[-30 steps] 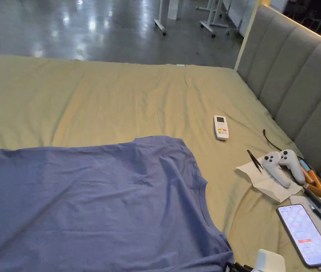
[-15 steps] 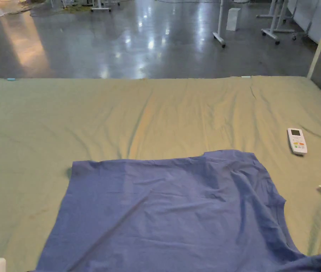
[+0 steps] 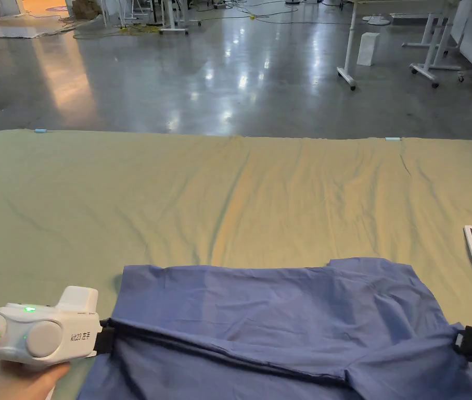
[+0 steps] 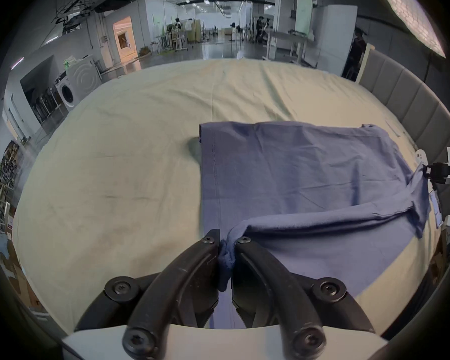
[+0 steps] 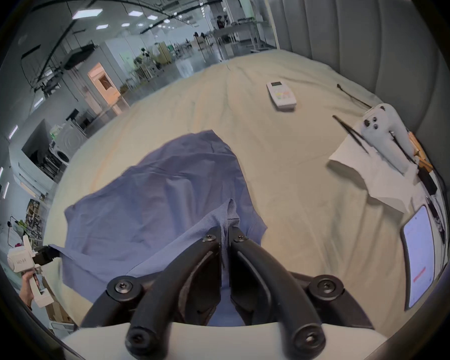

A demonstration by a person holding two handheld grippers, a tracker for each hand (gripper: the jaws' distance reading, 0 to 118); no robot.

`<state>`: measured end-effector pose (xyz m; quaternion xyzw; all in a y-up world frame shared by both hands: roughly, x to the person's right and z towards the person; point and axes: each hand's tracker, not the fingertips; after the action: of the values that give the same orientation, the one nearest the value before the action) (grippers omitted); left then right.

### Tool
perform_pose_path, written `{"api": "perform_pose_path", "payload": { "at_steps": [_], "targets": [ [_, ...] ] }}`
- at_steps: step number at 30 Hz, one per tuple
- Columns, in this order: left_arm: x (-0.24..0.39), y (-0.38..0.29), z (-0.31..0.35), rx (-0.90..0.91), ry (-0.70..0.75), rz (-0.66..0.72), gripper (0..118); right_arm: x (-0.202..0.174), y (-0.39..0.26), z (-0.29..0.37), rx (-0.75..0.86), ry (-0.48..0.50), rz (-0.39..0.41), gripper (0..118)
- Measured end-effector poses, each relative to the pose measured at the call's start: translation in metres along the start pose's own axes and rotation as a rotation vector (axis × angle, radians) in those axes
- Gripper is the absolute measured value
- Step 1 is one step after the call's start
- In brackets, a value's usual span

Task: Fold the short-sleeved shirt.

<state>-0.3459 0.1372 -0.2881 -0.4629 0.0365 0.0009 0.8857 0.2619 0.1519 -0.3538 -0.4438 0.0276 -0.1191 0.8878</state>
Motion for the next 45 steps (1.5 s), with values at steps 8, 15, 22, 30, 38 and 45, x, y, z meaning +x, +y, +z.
{"api": "perform_pose_path", "payload": {
  "at_steps": [8, 15, 22, 30, 38, 45],
  "targets": [
    [0.01, -0.013, 0.051, 0.212, -0.083, -0.012, 84, -0.009, -0.027, 0.042, 0.179, 0.012, 0.062, 70],
    [0.027, -0.038, 0.206, 0.626, 0.02, -0.1, 84, -0.018, -0.041, 0.177, 0.485, 0.038, 0.107, 82],
    [0.075, -0.085, 0.294, 0.836, 0.068, 0.035, 81, -0.072, -0.099, 0.271, 0.782, 0.066, 0.258, 47],
    [0.117, -0.12, 0.335, 0.829, 0.061, -0.08, 4, -0.106, -0.143, 0.303, 0.817, 0.012, 0.404, 0],
    [0.126, -0.123, 0.353, 0.842, 0.077, -0.146, 0, -0.103, -0.143, 0.312, 0.814, 0.038, 0.356, 0],
    [0.124, -0.123, 0.348, 0.86, 0.032, -0.119, 0, -0.102, -0.144, 0.312, 0.812, 0.055, 0.36, 0]
  ]
}}
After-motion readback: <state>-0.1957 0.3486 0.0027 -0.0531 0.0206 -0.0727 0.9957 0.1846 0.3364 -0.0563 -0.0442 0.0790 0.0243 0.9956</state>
